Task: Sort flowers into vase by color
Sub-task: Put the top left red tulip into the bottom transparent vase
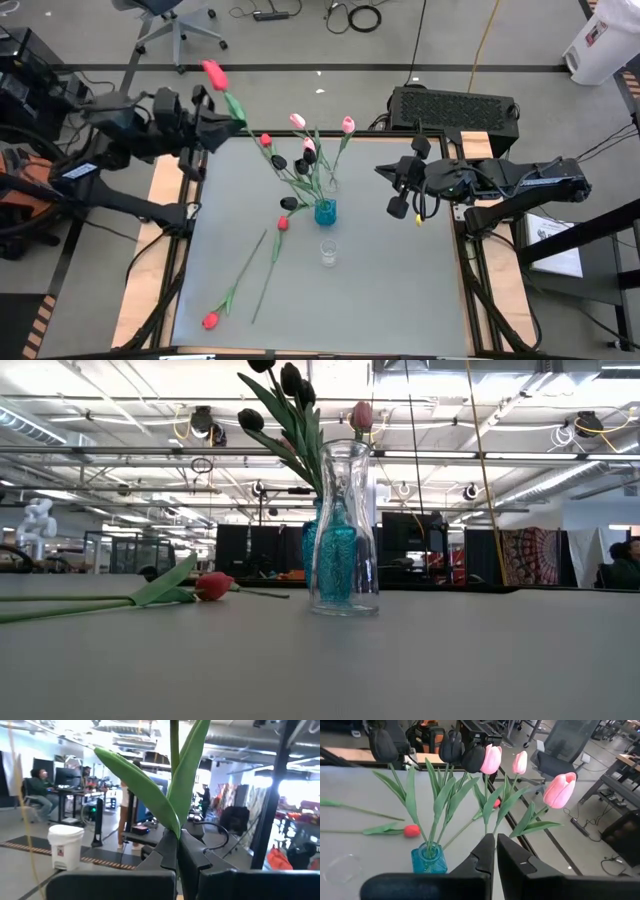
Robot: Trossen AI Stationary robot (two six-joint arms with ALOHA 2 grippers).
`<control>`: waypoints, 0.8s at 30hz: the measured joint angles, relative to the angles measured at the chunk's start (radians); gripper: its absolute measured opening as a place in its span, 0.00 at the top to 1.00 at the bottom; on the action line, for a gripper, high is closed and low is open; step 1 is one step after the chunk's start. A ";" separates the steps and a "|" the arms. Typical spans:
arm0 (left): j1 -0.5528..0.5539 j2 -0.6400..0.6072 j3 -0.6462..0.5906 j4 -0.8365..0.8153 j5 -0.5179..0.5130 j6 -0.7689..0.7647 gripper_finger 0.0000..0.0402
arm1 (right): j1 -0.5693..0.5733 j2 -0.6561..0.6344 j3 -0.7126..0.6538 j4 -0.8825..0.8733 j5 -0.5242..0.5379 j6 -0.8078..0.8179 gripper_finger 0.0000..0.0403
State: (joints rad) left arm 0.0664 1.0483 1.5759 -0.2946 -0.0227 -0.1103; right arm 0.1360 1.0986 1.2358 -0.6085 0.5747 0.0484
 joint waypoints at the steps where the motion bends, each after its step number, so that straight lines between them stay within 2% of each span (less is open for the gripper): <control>1: -0.011 0.017 0.011 0.001 0.000 0.008 1.00 | 0.000 0.000 0.000 0.004 0.000 0.012 0.97; 7: -0.062 0.122 0.066 0.001 0.008 0.023 1.00 | 0.003 0.000 0.000 0.074 -0.009 0.075 0.97; 15: -0.096 0.216 0.071 0.045 0.021 0.023 1.00 | 0.003 0.000 0.000 0.260 -0.235 0.144 0.97; 24: -0.108 0.299 0.071 0.104 0.050 0.019 1.00 | 0.003 0.000 0.000 0.478 -0.320 0.157 0.97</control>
State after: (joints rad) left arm -0.0418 1.3477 1.6466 -0.1903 0.0269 -0.0914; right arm 0.1394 1.0988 1.2358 -0.1307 0.2546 0.2050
